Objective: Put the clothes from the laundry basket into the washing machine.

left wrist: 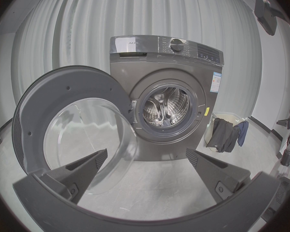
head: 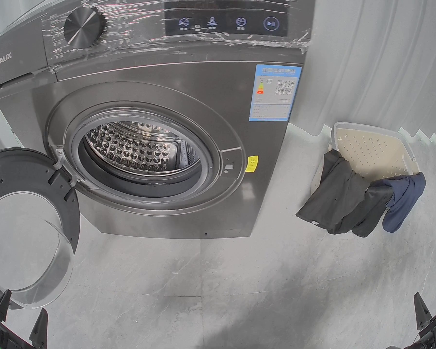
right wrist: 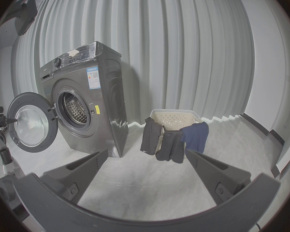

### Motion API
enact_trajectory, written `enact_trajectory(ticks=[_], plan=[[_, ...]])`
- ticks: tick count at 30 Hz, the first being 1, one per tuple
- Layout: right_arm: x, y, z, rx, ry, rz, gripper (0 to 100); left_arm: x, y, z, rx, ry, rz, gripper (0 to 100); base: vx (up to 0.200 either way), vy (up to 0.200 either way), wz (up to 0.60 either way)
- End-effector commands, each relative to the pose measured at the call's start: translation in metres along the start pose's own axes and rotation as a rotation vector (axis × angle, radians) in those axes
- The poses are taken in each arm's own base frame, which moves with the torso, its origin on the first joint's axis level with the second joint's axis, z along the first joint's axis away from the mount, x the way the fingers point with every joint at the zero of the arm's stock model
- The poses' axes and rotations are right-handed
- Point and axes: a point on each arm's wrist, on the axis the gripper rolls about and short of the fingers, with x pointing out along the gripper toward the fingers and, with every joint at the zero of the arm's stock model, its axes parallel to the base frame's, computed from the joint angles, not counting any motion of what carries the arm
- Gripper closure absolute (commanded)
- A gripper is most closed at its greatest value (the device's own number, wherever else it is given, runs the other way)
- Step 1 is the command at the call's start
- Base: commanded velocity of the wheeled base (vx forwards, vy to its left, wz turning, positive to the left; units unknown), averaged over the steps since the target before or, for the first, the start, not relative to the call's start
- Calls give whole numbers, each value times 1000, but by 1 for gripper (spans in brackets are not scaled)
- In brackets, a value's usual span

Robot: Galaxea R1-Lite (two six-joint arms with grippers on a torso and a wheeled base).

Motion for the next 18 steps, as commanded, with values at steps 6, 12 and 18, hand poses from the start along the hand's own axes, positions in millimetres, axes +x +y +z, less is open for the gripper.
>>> enact_trajectory(ticks=[6, 12, 18], plan=[[0, 0, -4, 1, 3, 1, 0, 0, 0, -5, 0, -2, 1, 0, 0, -200, 0], [0, 0, -4, 1, 4, 1, 0, 0, 0, -5, 0, -1, 1, 0, 0, -200, 0], [0, 0, -4, 1, 3, 1, 0, 0, 0, -5, 0, -1, 1, 0, 0, -200, 0]])
